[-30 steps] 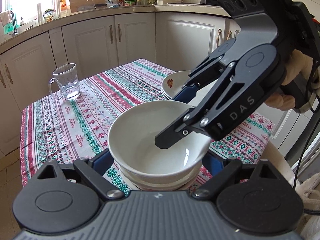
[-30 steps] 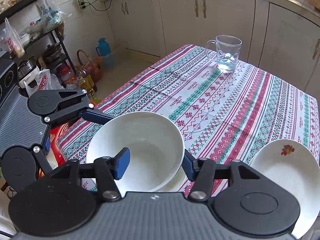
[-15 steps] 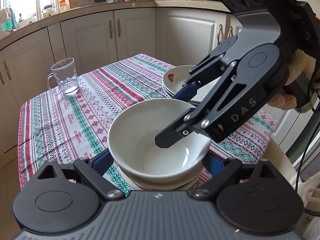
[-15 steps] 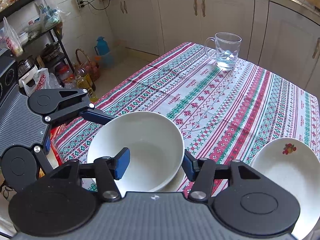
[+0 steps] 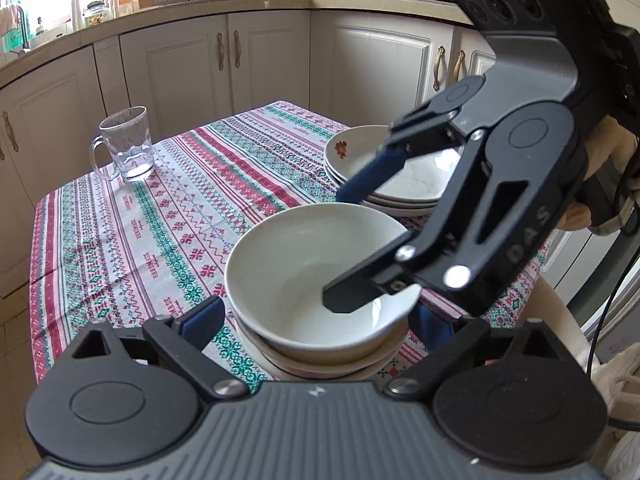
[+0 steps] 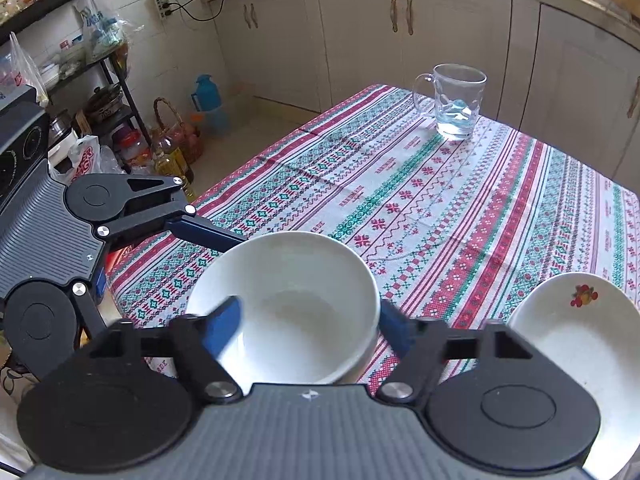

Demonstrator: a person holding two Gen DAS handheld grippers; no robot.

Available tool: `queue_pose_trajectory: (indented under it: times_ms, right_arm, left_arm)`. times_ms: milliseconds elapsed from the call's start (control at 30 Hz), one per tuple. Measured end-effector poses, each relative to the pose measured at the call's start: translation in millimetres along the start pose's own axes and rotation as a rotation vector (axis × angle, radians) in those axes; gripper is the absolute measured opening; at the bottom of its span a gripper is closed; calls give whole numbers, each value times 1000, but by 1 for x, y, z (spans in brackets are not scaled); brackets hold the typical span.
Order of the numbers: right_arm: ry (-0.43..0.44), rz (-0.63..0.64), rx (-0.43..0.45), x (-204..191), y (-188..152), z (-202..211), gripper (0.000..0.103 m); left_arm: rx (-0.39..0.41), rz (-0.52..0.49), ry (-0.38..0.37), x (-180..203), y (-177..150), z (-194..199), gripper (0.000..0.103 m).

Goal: Organize plates and bowls
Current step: 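Open the right tool and pull it back from the bowls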

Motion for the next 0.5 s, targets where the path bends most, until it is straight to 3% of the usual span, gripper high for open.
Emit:
queue_pose_trajectory:
  times_ms: [67,500]
  right_arm:
    - [-29,17,25,-1,0,3,102]
    - [-102,26,78,-8,-13,17,103]
  left_arm:
    - [0,-4,5,0,-1,1,98]
    - [66,-18,14,5,-11,27,98]
Point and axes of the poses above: each gripper's, at about its wrist camera, not at the fingertips, and z roughly against the way its jaws point, x to its right, y to its top, the point moved 8 cm from there along -z, roughly the way its jaws point, and after that the axes turned 10 degrees about -x, right-handed, at the moved point
